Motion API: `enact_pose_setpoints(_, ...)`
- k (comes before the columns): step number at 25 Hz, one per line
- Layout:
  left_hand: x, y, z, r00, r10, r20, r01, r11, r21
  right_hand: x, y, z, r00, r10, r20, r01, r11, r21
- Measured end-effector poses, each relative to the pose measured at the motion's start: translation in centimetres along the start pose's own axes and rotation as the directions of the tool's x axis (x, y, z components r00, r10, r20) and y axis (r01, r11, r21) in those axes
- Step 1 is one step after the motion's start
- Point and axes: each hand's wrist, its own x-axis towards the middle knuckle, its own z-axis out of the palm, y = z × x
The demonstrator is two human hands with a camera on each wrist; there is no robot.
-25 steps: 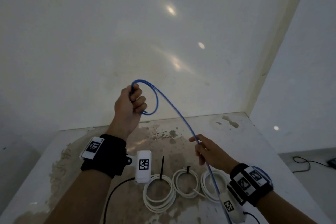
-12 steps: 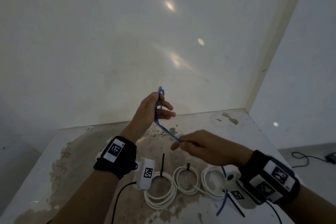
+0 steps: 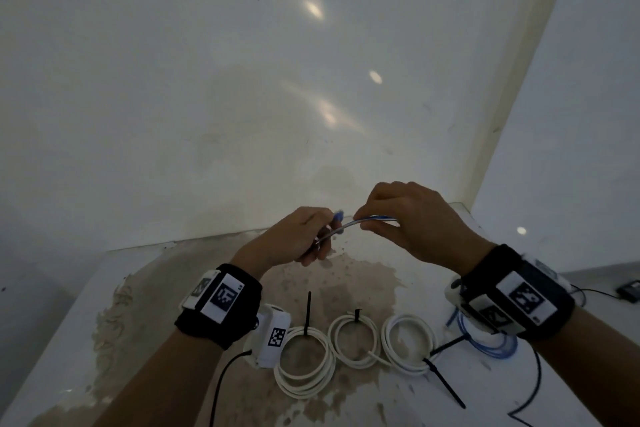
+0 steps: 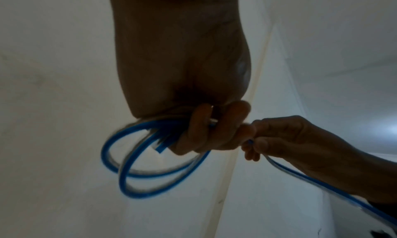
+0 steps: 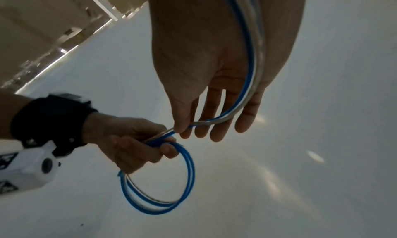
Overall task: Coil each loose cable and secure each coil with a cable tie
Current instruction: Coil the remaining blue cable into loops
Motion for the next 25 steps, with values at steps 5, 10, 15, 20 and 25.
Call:
enact_pose_setpoints(5, 0.4, -0.6, 0.2, 0.978, -0.17, 0.124, 0.17, 0.985, 0.007, -0.9, 2.1, 1.4, 0.996, 0.051, 0.067, -0.051, 0.999, 0.006)
enact_pose_setpoints(10, 0.4, -1.9, -0.7, 0.948, -0.306, 0.089, 0.312, 0.948, -0.062, -1.6, 3.5, 0.4, 0.992, 0.125, 0.017, -0.126, 0.967, 0.22)
enact_pose_setpoints(15, 0.4, -3.1, -1.1, 0.902, -0.426, 0.062, 0.429, 0.877, -0.216, -1.9, 4.1, -0.1, 0.992, 0.111, -0.064, -0.105, 0.99, 0.095)
enact_pose_setpoints(20, 0.3, -1.1, -0.4, 0.913, -0.347, 0.215, 0.403, 0.846, -0.348, -0.8, 2.3, 3.0, 0.998, 0.066, 0.006, -0.059, 0.932, -0.359)
enact_pose_setpoints(25, 0.2, -0.2, -0.6, 0.942, -0.26, 0.214, 0.325, 0.865, -0.383, 0.1, 1.3, 4.2, 0.997, 0.044, -0.068, -0.058, 0.972, -0.226)
